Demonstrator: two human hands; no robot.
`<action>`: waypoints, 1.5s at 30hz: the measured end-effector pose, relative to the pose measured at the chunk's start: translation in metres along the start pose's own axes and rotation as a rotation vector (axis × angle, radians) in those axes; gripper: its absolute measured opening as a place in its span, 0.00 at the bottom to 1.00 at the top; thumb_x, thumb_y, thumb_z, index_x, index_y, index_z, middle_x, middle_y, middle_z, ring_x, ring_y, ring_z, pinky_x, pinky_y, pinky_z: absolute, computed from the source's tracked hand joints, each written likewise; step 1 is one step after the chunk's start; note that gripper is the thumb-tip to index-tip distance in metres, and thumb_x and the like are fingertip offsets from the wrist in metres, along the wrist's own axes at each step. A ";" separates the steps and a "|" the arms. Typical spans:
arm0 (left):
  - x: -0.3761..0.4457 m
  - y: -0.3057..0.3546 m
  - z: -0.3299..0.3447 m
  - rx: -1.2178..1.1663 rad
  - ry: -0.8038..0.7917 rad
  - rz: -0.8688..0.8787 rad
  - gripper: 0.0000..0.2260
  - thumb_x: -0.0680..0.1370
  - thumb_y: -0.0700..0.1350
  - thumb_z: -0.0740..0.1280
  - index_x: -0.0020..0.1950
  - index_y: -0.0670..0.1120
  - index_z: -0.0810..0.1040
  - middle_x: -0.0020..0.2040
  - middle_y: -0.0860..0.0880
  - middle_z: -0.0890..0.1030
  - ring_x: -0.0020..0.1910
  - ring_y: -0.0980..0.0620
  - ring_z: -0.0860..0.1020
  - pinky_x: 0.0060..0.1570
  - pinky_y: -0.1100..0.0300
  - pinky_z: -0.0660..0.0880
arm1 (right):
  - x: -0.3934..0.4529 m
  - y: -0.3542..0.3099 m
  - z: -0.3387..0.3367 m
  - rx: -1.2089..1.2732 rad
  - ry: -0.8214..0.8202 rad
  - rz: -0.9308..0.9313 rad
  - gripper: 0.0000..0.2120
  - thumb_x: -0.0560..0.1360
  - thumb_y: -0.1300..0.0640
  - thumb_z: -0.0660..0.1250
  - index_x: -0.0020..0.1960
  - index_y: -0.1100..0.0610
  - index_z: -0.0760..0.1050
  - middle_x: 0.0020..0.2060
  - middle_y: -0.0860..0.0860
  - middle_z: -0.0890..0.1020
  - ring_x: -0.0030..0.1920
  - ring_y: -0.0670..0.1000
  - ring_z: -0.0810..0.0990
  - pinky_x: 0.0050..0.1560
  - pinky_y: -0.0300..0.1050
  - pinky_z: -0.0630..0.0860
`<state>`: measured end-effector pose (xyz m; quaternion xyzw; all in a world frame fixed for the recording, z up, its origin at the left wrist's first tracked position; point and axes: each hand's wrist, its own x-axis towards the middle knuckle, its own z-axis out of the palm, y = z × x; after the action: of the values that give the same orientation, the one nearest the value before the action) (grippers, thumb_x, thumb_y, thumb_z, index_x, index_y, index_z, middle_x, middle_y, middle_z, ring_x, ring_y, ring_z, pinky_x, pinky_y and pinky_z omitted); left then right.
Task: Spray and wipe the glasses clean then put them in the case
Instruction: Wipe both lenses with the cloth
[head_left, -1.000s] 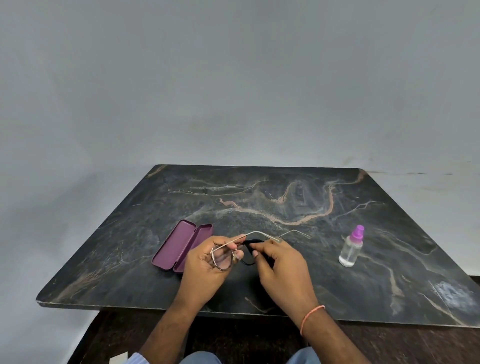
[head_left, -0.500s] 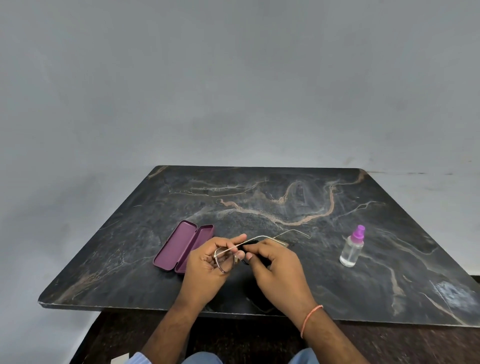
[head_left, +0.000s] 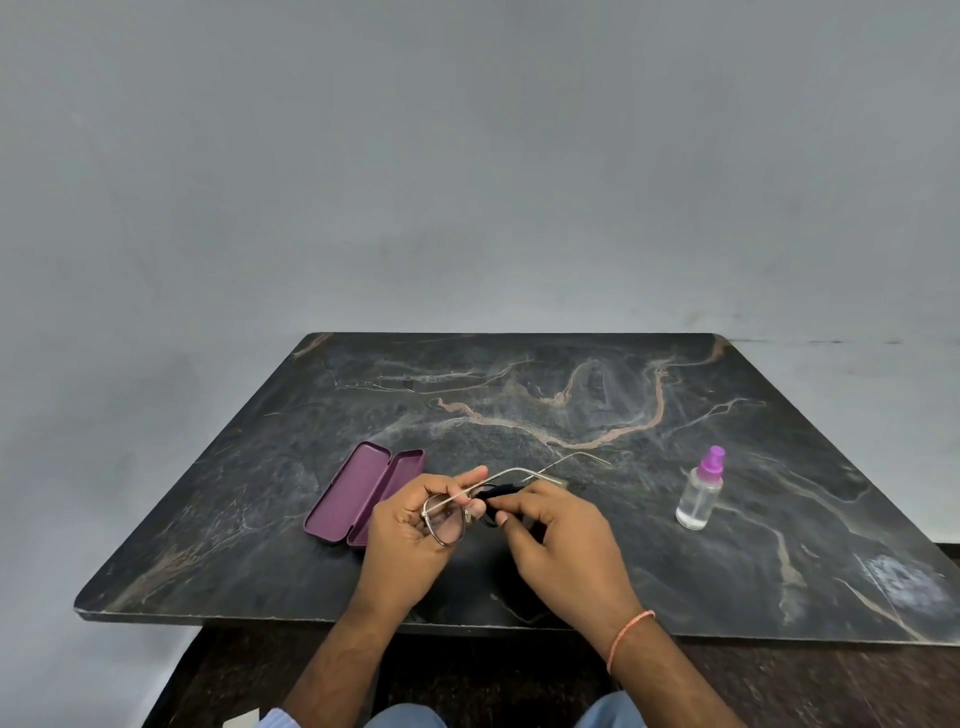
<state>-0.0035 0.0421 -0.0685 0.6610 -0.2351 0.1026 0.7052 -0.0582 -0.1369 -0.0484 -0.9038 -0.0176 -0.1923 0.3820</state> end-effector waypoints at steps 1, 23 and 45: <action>-0.001 0.000 0.001 -0.002 0.004 -0.005 0.09 0.77 0.24 0.74 0.48 0.37 0.82 0.53 0.46 0.91 0.61 0.46 0.89 0.60 0.60 0.84 | 0.000 0.002 -0.002 -0.076 0.012 0.012 0.11 0.80 0.50 0.69 0.59 0.40 0.86 0.47 0.38 0.83 0.46 0.41 0.80 0.46 0.37 0.76; -0.003 0.007 0.005 -0.042 0.041 0.001 0.05 0.75 0.30 0.76 0.47 0.36 0.81 0.52 0.49 0.92 0.61 0.51 0.89 0.59 0.65 0.83 | -0.009 0.004 -0.004 -0.184 0.029 -0.093 0.12 0.80 0.49 0.67 0.60 0.42 0.85 0.50 0.37 0.81 0.49 0.41 0.82 0.44 0.38 0.78; -0.002 0.004 0.000 0.017 -0.044 -0.036 0.06 0.77 0.31 0.76 0.49 0.38 0.82 0.61 0.48 0.90 0.64 0.48 0.88 0.63 0.58 0.84 | 0.009 0.001 0.007 -0.043 0.025 -0.063 0.10 0.79 0.51 0.68 0.56 0.43 0.86 0.46 0.41 0.83 0.49 0.43 0.83 0.49 0.45 0.80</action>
<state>-0.0068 0.0432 -0.0662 0.6731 -0.2377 0.0773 0.6960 -0.0473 -0.1342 -0.0504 -0.9084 -0.0372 -0.2157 0.3564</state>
